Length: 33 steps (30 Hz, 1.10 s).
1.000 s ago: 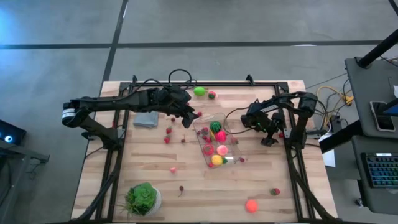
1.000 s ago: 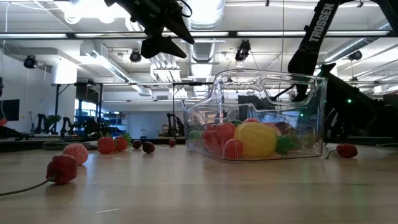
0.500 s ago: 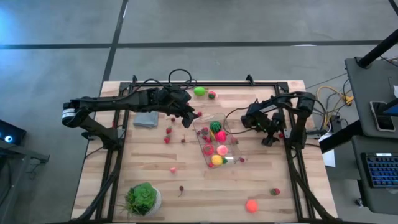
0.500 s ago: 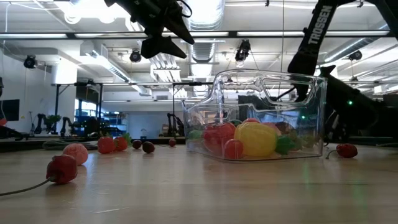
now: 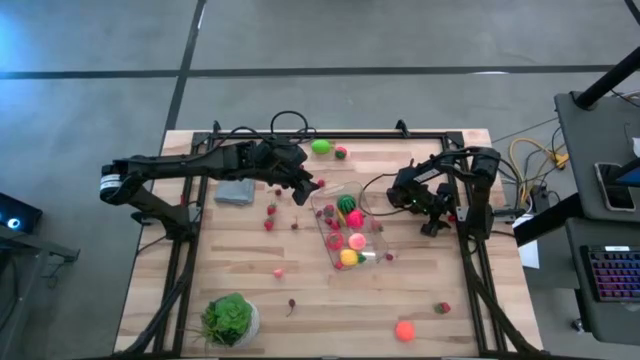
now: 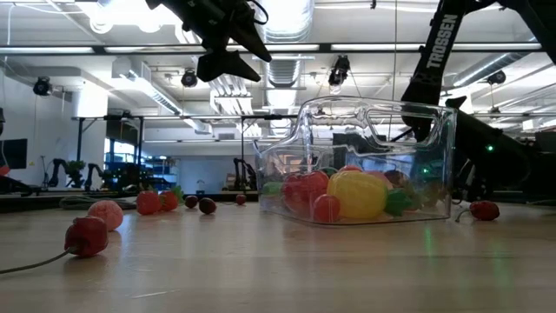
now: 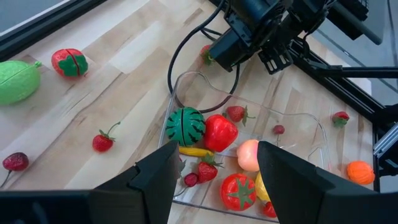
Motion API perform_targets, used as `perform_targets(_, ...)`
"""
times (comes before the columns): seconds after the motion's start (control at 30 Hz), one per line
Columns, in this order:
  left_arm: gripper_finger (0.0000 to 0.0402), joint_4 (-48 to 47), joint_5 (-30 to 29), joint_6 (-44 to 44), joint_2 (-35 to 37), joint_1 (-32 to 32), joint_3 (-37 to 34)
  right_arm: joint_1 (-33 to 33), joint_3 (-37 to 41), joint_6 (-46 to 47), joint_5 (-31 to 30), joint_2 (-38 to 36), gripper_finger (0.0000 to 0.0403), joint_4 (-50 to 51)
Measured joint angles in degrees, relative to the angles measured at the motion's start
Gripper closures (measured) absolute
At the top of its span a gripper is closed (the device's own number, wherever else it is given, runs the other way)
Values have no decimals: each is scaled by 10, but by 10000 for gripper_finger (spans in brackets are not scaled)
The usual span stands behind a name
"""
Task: Pick and placing Produce into tupperware
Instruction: Put the red cherry into the transparent bin
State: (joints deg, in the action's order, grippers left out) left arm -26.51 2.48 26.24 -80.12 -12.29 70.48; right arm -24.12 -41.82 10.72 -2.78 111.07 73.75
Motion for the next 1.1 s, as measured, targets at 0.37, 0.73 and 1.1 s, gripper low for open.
perform_targets(0.37, 198, 0, 0, -1, 0, -1, 0, -1, 2, 10, -10, -9, 261, -5)
perform_targets(0.73, 198, 0, 0, -1, 0, -1, 0, -3, -9, -1, 28, -43, 300, -18)
perform_targets(1.1, 198, 0, 0, -2, 0, -1, 0, -2, -79, 73, 64, -184, 308, -12)
